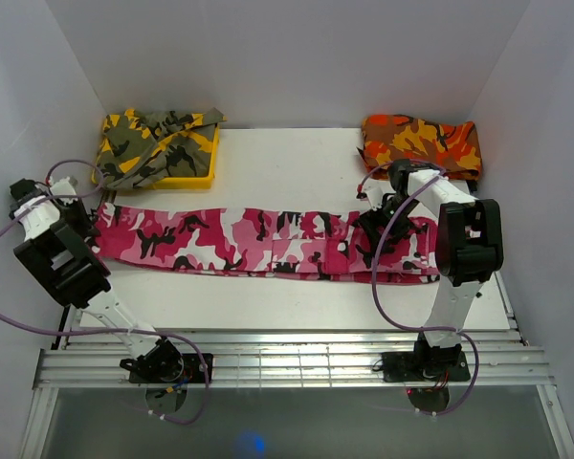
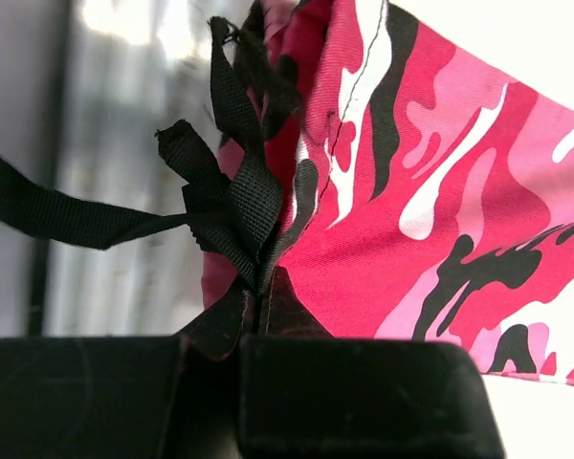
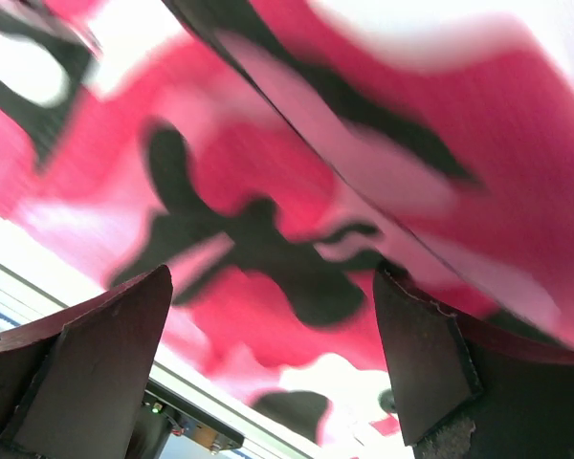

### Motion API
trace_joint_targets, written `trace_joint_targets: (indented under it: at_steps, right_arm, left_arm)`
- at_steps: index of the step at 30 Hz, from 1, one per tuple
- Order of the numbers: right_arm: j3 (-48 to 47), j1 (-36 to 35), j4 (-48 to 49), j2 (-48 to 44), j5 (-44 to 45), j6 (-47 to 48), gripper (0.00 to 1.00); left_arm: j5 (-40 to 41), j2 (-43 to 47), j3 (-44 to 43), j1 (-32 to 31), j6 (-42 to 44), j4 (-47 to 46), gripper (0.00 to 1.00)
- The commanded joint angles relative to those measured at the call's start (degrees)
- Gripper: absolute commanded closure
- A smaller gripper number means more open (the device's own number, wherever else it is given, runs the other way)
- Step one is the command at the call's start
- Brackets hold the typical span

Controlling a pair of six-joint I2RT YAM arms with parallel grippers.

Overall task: Fold and stack the trousers
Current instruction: Fold the trousers

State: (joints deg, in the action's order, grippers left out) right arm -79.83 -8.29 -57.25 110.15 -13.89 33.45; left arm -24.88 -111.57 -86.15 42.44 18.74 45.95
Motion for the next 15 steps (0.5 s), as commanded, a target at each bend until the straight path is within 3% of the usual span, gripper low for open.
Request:
trace_joint_targets:
  at_steps: [1,4,10,15]
  right_arm:
    - [-1.91,-0.05,-2.42,-1.78,-2.63,0.47,0.09]
    - [-1.38,-0.05,-2.69,-2.57,-3.16,0.82,0.09]
    - [-0.50,-0.05,-2.69,-3.45,-3.86,1.53,0.09]
    - [0.12,0.82,-2.78,-2.92,-3.07,1.97,0.10]
  left_arm:
    - [6.42,7.06,-5.16,1.51,3.58,-0.87,1.00]
    - [7.13,7.68,-8.41,1.16,5.16,1.41,1.00]
    - [5.47,10.31,-6.93,-3.05,5.52,4.23,1.00]
    - [4.14,17.60,-0.61,-14.73,3.32,5.29,1.00]
